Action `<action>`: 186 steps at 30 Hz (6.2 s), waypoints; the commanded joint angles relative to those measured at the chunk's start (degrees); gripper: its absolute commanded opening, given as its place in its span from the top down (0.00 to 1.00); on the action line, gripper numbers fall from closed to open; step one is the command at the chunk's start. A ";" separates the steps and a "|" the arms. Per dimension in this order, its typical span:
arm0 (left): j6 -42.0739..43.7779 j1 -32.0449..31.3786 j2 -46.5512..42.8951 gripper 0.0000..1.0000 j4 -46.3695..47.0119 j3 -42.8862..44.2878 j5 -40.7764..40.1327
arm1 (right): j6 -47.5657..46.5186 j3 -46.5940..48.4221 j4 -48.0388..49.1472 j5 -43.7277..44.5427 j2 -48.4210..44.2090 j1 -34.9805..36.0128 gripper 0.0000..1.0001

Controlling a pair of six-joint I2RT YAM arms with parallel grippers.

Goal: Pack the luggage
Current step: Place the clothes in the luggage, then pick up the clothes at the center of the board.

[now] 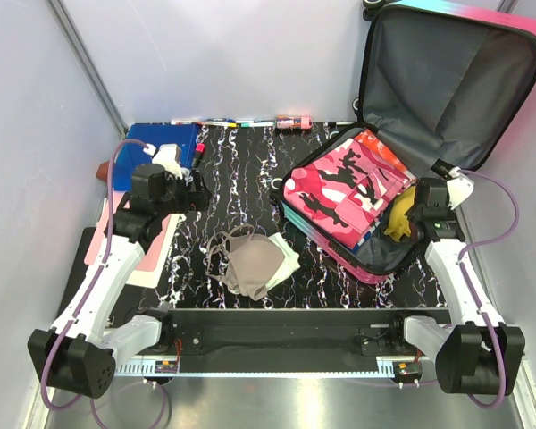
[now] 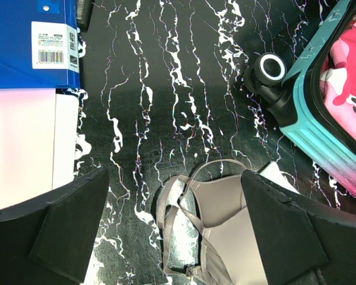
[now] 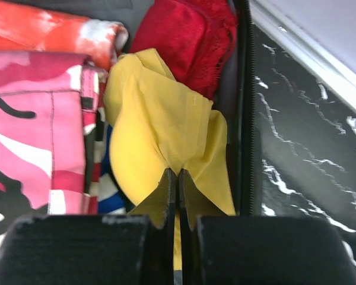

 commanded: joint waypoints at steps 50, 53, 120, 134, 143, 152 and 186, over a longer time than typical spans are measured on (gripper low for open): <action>-0.22 -0.19 -0.47 0.01 2.16 0.37 0.56 | 1.19 -4.56 7.28 -0.49 -5.21 -0.18 0.54; -0.22 -0.19 -0.55 0.01 2.16 0.37 0.64 | 0.93 -5.09 6.83 0.31 -5.38 -0.18 0.50; -0.04 -0.19 -0.73 0.01 2.07 0.28 0.03 | -0.12 5.01 2.43 -21.59 -3.98 21.33 0.28; 0.05 -0.19 -0.38 0.01 2.07 0.45 0.20 | 14.80 0.01 20.88 -30.97 7.96 40.77 0.30; 0.13 -0.19 -0.47 0.01 2.07 0.45 0.03 | 16.23 0.45 29.59 -34.58 19.13 44.12 0.30; 0.22 -0.19 -0.29 0.01 2.07 0.45 -0.24 | 13.68 0.45 33.54 -38.44 28.10 44.74 0.27; 0.31 -0.19 0.33 0.01 1.98 0.19 -0.68 | 6.82 -5.00 34.34 -43.20 34.69 44.82 0.12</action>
